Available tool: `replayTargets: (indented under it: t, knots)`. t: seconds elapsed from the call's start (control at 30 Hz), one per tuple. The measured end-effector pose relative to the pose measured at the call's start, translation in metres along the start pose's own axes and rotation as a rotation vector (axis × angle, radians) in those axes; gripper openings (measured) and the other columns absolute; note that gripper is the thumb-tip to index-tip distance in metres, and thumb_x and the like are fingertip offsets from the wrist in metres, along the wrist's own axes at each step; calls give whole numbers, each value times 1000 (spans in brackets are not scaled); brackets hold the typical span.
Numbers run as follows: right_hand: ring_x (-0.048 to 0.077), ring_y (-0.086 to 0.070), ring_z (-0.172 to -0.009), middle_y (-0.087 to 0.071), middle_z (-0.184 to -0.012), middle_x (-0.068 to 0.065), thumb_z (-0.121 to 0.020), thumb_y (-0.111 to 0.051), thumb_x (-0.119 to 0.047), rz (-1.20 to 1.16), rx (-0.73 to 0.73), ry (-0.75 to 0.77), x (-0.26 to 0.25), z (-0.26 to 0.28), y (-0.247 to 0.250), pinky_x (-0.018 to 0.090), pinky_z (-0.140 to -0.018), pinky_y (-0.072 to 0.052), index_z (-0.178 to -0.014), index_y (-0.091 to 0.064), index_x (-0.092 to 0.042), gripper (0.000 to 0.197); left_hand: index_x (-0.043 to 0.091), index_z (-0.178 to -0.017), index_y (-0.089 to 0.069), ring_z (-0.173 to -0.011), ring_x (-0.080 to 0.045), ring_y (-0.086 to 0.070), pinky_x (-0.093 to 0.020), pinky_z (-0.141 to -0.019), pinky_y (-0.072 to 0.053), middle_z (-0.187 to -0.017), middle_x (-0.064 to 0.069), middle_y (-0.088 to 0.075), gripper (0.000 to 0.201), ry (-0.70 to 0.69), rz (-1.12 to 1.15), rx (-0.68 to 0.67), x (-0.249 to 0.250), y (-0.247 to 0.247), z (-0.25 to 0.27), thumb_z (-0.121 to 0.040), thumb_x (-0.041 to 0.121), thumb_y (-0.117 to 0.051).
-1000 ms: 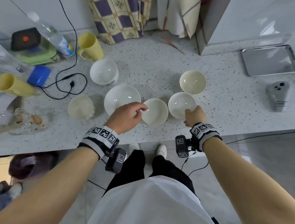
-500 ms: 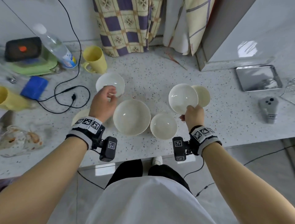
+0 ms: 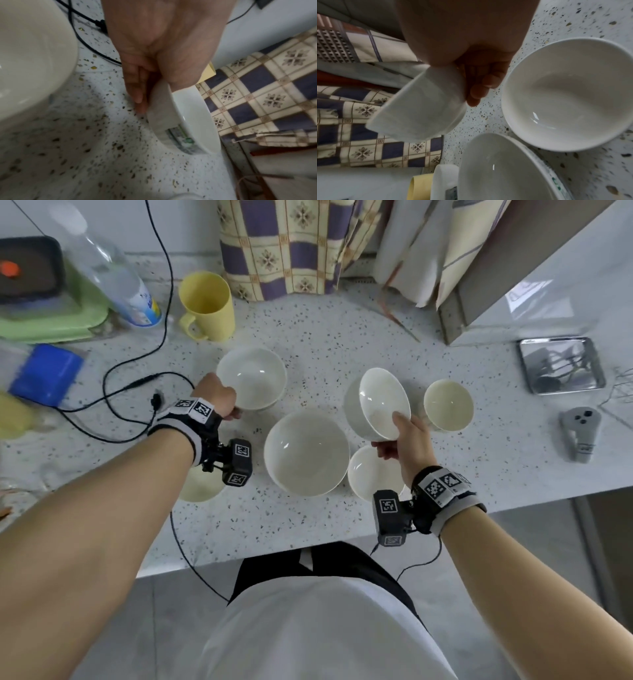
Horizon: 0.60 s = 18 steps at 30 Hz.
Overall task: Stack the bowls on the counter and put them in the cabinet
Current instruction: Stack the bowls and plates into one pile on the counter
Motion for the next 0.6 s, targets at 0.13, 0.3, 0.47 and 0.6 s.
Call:
replayTargets:
  t: [0.13,0.3,0.47,0.6]
  knots:
    - [25,-48,-45,-62,-56,14,-96,-37,-21,-40,-112,-36,-2,-3,2,31,-51,-37,-104,-59,6,35,1,-115,-52,-44,-20,-61,-25,-44,-52,-71,-20,-67,33,-93,242,56,15,13,35,-84,2,-40]
    - [25,-48,-46,-61,-57,15,-95,-38,-20,-43,-120,-2,-16,-3,1,32,-51,-37,-96,-60,0,30,6,-113,-57,-54,-20,-53,-28,-50,-40,-74,-12,-62,31,-208,253,57,34,12,89,-85,4,-44]
    - [13,-42,-42,-51,-60,9,-96,-42,-20,-53,-82,3,-14,-4,9,23,-41,-30,-88,-58,-11,20,11,-108,-64,-69,-25,-65,-32,-56,-51,-91,-10,-70,28,-295,-63,-12,25,-20,129,-85,15,-49]
    - [10,-47,-56,-54,-73,2,-97,-46,-23,-27,-59,34,-18,1,16,21,-51,-36,-85,-56,-22,15,15,-118,-60,-74,-25,-67,-35,-64,-57,-99,-7,-70,27,-319,-333,37,10,-45,140,-93,21,-49]
Point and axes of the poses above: each hand's wrist, its own z-axis away from the middle knuckle, its own y-axis out of the back of the hand, x = y × z, the point moved 7 cm from there along -z, towards the middle knuckle
